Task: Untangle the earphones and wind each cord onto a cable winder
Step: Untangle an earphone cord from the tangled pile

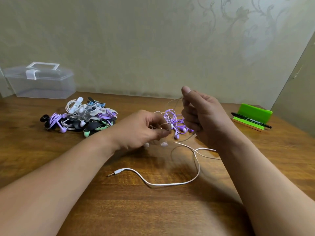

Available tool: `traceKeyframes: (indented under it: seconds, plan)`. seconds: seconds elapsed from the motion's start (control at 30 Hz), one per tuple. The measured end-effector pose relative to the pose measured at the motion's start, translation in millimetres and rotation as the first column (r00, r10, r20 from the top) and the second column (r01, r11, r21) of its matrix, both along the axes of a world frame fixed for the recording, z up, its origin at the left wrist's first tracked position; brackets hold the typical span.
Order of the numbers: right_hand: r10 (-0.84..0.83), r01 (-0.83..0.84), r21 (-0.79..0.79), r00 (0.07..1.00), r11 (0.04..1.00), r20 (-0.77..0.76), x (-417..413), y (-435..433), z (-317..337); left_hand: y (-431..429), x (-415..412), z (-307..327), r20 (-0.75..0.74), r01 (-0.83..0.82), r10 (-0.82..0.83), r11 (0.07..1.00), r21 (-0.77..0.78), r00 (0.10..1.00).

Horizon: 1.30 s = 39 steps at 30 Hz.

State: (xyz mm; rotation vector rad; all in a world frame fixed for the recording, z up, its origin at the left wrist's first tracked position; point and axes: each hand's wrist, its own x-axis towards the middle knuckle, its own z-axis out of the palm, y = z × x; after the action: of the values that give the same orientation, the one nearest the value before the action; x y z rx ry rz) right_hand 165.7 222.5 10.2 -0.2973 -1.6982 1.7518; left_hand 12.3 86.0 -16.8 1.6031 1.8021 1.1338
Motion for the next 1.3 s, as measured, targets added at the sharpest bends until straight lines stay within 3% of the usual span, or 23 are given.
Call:
traceKeyframes:
  seconds: [0.1,0.23,0.33,0.47,0.53,0.63,0.73,0.83,0.97,1.03,1.17,1.3]
  plan:
    - [-0.074,0.071,-0.051,0.995,0.996,-0.061,1.0,2.9,2.4,-0.1,0.7,-0.1,0.098,-0.047,0.046,0.999,0.013,0.994]
    - [-0.199,0.137,-0.312,0.964,0.940,-0.174,1.6,10.9,6.4,-0.5,-6.0,3.0,0.310,-0.077,0.055,0.995,0.060,0.949]
    - [-0.232,0.102,-0.461,0.944,0.881,-0.235,1.0,14.4,6.5,2.1,-7.5,2.6,0.473,-0.122,0.064,0.988,0.093,0.878]
    - [-0.129,-0.036,-0.514,0.951,0.857,-0.280,-1.9,9.5,6.3,6.0,-1.8,2.1,0.615,-0.211,0.069,0.964,0.161,0.785]
    - [-0.118,0.003,-0.491,0.972,0.871,-0.203,-7.5,5.8,2.0,8.2,0.0,2.9,0.667,-0.256,0.054,0.944,0.209,0.743]
    - [-0.123,0.125,-0.189,0.992,0.974,0.019,-13.3,3.5,-12.1,9.1,2.4,3.0,0.621,-0.275,0.066,0.929,0.247,0.781]
    - [-0.042,0.029,0.077,0.985,0.997,0.167,-11.3,-0.9,-18.8,9.9,2.9,3.0,0.570,-0.268,0.083,0.931,0.249,0.818]
    - [0.053,-0.105,0.191,0.964,0.976,0.261,-6.2,-2.5,-15.4,8.1,2.1,4.1,0.554,-0.260,0.080,0.931,0.255,0.829]
    - [0.049,-0.135,0.300,0.959,0.944,0.278,-0.9,0.4,-13.4,3.7,-2.4,5.9,0.533,-0.232,0.089,0.950,0.208,0.841]
    - [0.048,-0.130,0.287,0.960,0.949,0.277,-0.6,1.5,-13.6,0.4,-6.7,7.2,0.534,-0.162,0.042,0.970,0.180,0.844]
    - [0.158,-0.181,0.110,0.969,0.977,0.190,-4.2,-1.4,-14.1,-2.5,-11.4,7.8,0.533,-0.009,-0.075,0.988,0.152,0.843]
    - [0.177,-0.174,-0.038,0.973,0.984,0.147,-7.7,-7.6,-14.9,-0.6,-11.3,4.9,0.531,-0.018,-0.065,0.988,0.151,0.845]
